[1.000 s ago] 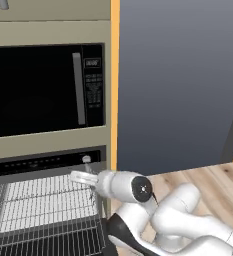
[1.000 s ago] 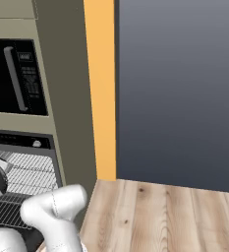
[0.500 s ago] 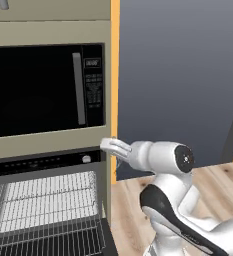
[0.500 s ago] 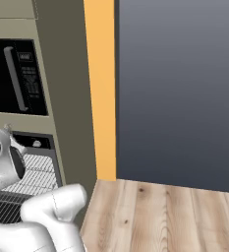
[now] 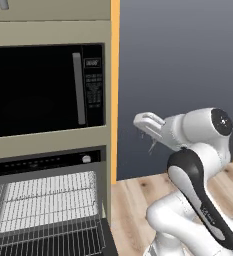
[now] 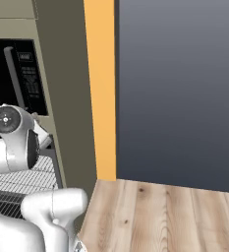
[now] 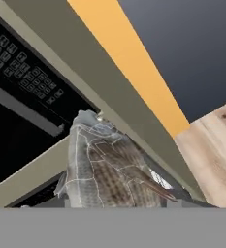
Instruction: Take the fish from the oven and place it on the plate on the counter.
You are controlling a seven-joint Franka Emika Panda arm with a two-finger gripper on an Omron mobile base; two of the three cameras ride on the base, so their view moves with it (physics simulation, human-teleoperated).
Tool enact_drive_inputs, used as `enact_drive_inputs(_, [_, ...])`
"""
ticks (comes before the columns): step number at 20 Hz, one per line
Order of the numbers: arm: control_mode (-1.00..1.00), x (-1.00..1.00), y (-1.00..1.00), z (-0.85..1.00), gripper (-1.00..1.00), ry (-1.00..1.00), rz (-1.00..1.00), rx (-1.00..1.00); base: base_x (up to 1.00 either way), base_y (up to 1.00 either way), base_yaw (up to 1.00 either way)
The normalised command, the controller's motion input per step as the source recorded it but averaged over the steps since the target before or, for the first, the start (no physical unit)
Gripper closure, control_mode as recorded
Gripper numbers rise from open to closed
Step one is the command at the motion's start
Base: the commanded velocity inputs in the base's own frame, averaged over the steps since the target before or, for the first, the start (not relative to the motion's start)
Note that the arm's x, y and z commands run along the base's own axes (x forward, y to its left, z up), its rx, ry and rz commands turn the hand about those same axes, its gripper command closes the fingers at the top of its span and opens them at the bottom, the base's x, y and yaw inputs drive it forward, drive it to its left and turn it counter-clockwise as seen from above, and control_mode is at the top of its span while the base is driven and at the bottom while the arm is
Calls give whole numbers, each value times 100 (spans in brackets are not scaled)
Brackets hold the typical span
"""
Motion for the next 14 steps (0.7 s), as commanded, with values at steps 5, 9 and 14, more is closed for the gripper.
enact_drive_inputs(5, [-100,23,-85,-16,100,7,-4,-18,0,0,0])
enact_drive_inputs(9, [-100,36,-75,-3,100,0,-1,-21,0,0,0])
enact_drive_inputs(14, [-100,10,-63,0,100,10,4,-31,0,0,0])
